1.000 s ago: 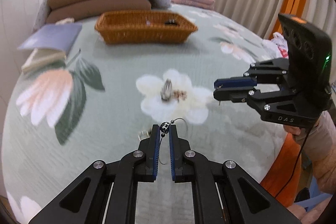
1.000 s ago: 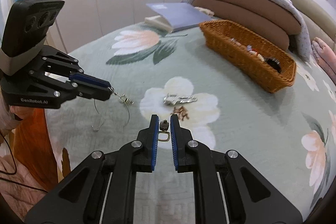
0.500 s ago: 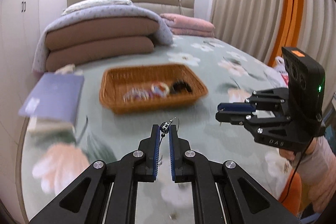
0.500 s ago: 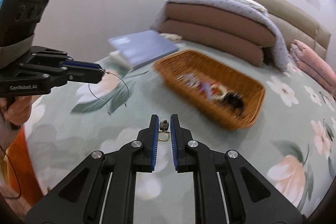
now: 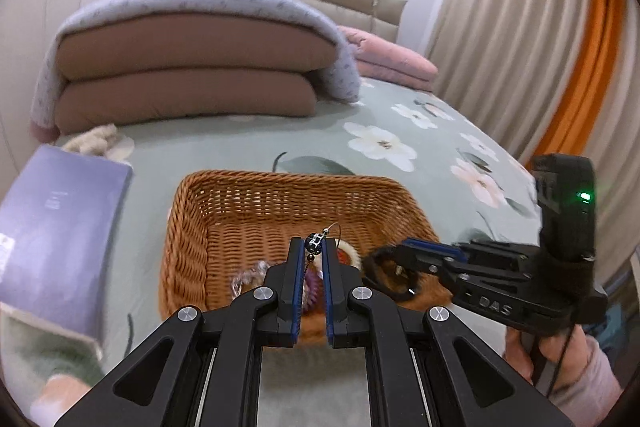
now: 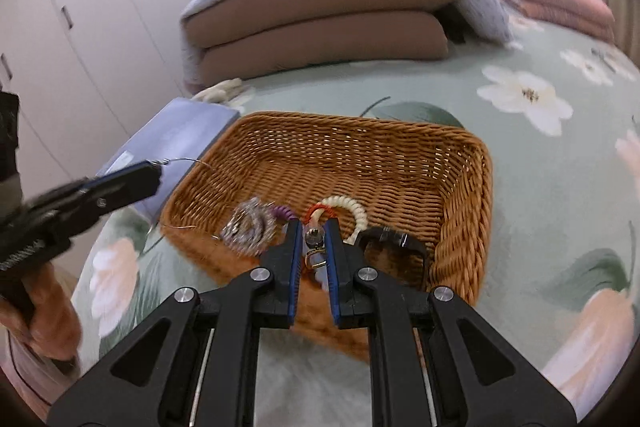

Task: Organize jewelry
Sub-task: 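Carry the earring and gold charm into the wicker basket and open both tools, then move both open tools back toward the keys and square pendant, then grasp the square pendant with left tool while right tool grasps the silver keys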

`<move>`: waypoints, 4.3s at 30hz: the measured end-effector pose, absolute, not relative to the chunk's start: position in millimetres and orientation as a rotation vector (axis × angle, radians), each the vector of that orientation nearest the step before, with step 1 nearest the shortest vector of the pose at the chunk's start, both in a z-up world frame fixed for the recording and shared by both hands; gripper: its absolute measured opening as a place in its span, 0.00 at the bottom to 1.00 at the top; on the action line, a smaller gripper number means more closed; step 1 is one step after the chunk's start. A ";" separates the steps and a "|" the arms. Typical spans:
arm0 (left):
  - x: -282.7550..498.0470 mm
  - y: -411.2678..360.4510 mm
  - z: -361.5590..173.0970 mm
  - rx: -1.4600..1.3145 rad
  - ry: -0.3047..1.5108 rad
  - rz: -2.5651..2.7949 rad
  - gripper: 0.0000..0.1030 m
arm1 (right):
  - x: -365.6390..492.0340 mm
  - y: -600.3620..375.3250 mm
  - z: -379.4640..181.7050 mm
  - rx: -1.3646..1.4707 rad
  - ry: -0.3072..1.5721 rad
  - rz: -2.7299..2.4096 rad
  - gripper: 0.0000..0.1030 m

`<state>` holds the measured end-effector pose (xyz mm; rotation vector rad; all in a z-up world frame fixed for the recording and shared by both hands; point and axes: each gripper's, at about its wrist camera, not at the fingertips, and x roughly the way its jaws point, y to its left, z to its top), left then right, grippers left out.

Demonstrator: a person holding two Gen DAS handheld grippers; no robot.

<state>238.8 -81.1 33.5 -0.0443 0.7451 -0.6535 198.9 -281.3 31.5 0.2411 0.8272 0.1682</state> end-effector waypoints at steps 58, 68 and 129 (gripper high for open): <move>-2.0 58.0 -3.7 0.254 0.754 -0.879 0.72 | -48.6 -144.9 30.8 0.133 0.913 0.043 0.82; 2.4 42.9 -45.5 0.283 0.834 -0.979 0.70 | -33.5 -143.6 -24.3 0.426 1.029 -0.041 0.82; 1.2 -1.1 -54.7 0.250 0.831 -0.885 0.15 | -51.5 -175.5 -34.2 0.295 0.909 -0.041 0.22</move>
